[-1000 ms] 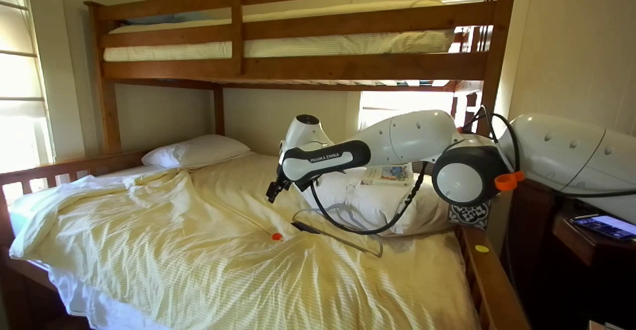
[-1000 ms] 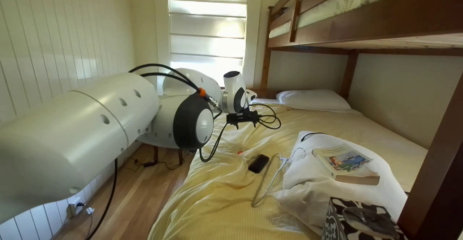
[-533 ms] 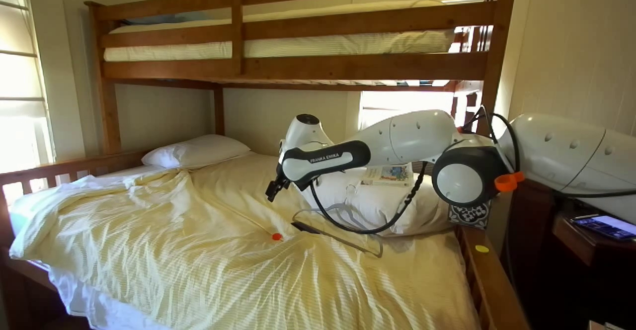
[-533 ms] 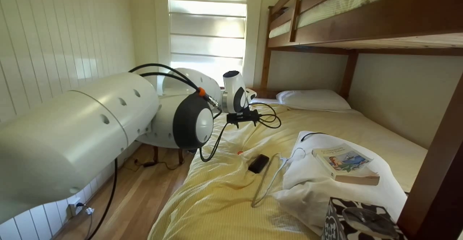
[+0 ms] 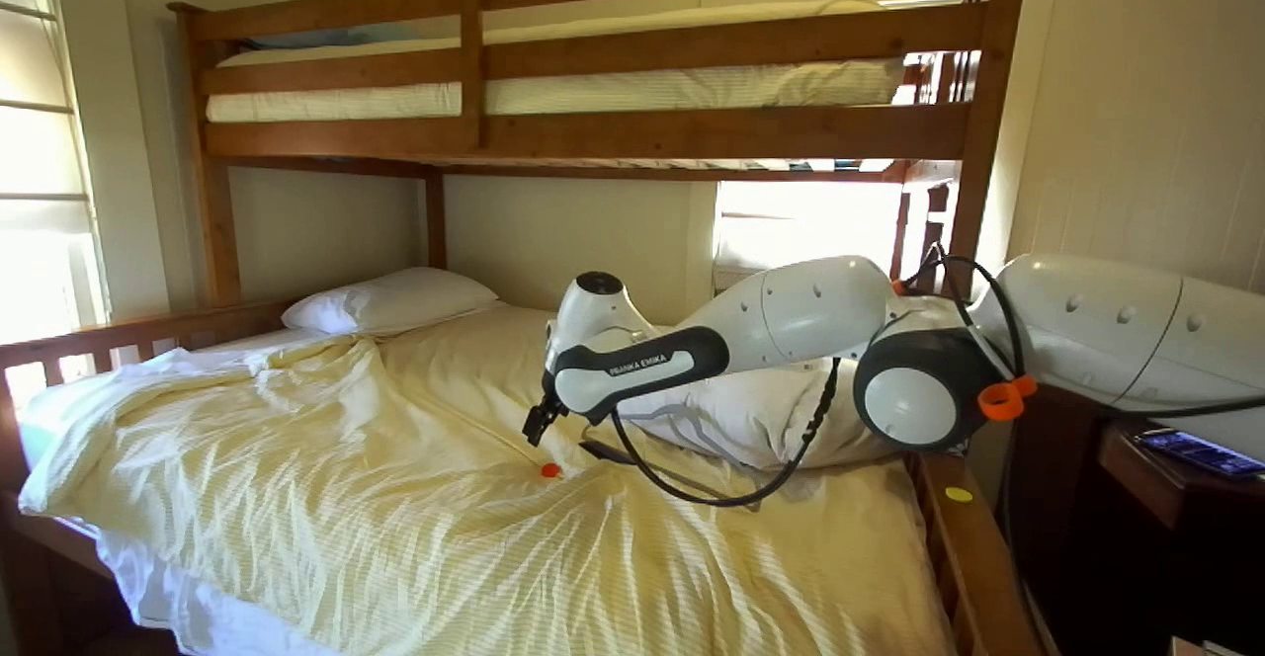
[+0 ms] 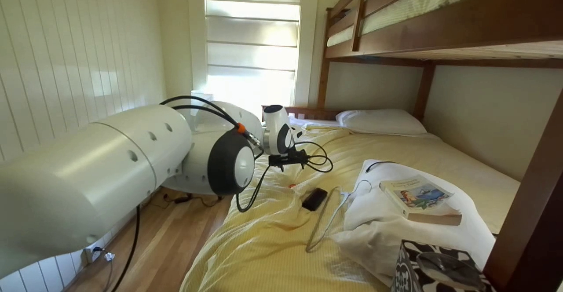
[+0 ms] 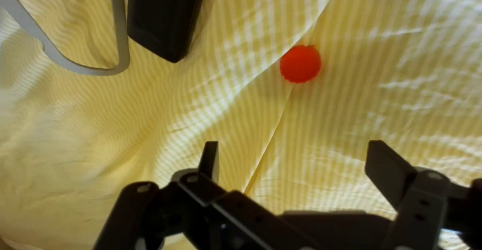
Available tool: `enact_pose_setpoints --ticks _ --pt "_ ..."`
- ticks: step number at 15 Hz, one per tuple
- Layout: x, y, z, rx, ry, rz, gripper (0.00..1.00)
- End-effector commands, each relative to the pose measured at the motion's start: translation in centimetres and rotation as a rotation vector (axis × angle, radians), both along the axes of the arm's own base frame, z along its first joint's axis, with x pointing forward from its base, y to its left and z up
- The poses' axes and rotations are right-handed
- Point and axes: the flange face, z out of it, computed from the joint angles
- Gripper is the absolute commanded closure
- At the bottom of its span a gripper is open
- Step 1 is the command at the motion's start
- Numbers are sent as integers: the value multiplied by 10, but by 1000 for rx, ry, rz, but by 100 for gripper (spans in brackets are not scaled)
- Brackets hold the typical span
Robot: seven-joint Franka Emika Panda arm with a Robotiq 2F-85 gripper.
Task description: Pick up the red token and place it on the bed frame next to the yellow token
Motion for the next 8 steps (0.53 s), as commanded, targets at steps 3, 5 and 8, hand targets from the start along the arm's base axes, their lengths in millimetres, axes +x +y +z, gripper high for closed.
enact_pose_setpoints --ticks 3,5,8 --pt "0 -17 -29 22 -4 -9 0" --pt "-1 -22 -38 34 7 3 0" --pt "-2 -22 -43 48 10 46 0"
